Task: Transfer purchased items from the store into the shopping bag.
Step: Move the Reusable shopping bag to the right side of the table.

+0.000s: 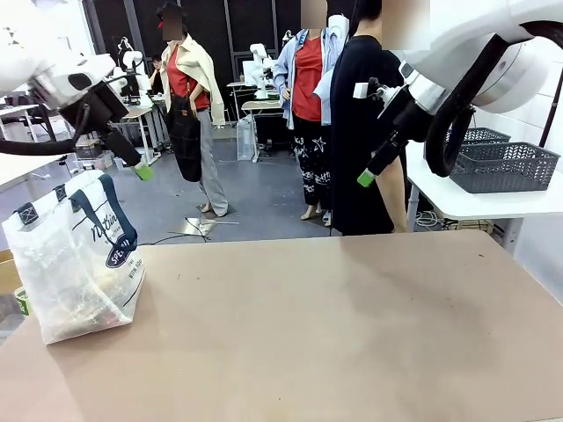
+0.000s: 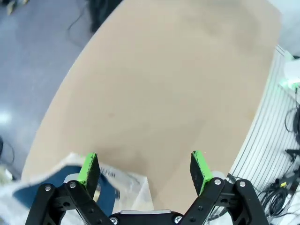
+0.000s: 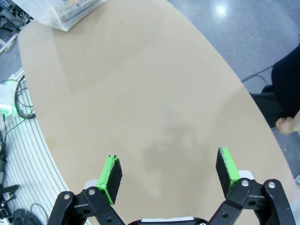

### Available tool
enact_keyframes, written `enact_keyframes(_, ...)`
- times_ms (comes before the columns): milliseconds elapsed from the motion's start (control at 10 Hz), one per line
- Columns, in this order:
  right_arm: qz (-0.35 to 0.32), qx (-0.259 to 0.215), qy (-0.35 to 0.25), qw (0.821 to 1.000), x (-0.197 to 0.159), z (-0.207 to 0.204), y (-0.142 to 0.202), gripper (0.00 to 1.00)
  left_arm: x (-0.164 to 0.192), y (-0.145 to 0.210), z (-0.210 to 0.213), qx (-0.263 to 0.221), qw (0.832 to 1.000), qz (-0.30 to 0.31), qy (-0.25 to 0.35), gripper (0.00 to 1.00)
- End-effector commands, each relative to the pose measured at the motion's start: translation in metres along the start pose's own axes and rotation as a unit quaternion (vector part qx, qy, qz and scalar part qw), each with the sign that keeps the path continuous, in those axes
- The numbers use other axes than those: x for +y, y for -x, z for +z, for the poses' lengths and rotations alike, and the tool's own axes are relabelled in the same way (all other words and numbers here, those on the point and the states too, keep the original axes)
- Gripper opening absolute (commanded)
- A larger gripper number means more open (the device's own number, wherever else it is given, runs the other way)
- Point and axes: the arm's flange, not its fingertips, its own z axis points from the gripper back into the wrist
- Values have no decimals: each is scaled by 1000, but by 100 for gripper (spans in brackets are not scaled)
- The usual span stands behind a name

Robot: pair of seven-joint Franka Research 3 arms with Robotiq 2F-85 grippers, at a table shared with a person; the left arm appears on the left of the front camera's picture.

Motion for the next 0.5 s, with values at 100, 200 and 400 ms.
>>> enact_keyframes(100,-5,5,2,1000,0,-1,0,100,1,-18,-15,-41,995,-83,40,100)
enact_keyframes(200,-5,5,2,1000,0,-1,0,100,-2,-23,-18,-76,991,-101,36,100)
enact_keyframes(400,-5,5,2,1000,0,-1,0,100,-13,-26,-14,-140,983,-115,38,100)
